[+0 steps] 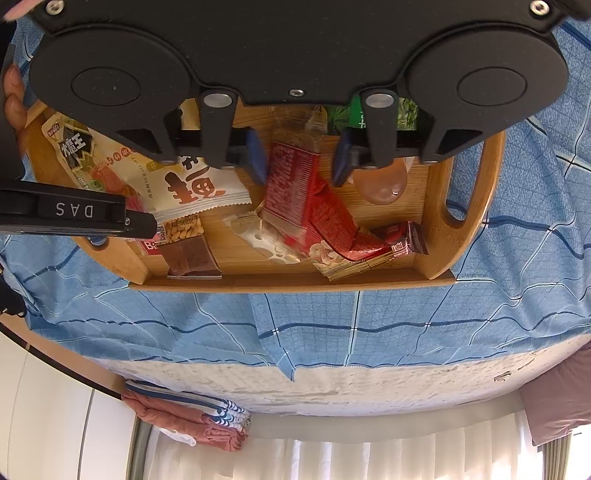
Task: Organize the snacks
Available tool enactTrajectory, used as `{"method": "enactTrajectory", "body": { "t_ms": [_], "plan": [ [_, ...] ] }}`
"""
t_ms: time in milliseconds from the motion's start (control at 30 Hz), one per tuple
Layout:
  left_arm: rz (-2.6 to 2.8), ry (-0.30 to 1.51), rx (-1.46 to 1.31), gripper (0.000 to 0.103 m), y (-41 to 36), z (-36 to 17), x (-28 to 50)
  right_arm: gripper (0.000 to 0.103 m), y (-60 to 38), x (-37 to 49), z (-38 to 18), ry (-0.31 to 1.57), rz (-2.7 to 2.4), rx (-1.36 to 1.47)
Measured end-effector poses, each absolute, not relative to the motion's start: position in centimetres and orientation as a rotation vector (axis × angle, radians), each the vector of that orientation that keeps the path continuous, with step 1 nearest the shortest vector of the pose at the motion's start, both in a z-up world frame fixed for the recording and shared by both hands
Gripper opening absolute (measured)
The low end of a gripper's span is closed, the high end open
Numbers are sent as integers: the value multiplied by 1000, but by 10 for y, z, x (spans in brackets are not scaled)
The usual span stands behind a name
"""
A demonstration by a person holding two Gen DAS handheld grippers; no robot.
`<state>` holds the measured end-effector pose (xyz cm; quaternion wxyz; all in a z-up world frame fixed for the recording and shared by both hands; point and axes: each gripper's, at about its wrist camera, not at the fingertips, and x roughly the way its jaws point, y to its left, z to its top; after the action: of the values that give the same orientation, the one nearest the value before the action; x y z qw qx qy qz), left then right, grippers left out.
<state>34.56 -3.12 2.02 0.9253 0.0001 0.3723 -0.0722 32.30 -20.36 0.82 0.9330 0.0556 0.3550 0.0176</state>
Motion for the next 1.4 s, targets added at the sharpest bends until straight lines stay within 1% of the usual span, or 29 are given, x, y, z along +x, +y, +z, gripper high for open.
{"method": "enactTrajectory", "body": {
  "t_ms": [133,267,300,433,667,733,767,1167,1400],
  "plan": [
    [-166,744,9,55,-31,28,340,91,-202,315,16,687,32,103],
    [-158,692,44,83,-33,41,325,92,-199,304,27,661,39,95],
    [-158,679,52,86,-33,44,322,94,-198,300,31,649,38,89],
    [-160,661,60,89,-30,58,306,103,-192,281,46,588,30,50],
    [-152,649,44,91,-15,74,266,103,-188,240,68,535,53,29],
    [-146,650,30,97,-9,78,252,103,-187,225,72,526,63,29],
    [-138,648,23,101,-7,79,245,103,-186,218,73,520,68,29],
    [-136,608,18,101,12,82,161,103,-170,138,69,471,107,-17],
    [-125,618,-7,102,18,67,124,103,-163,101,49,477,104,-19]
  ]
}}
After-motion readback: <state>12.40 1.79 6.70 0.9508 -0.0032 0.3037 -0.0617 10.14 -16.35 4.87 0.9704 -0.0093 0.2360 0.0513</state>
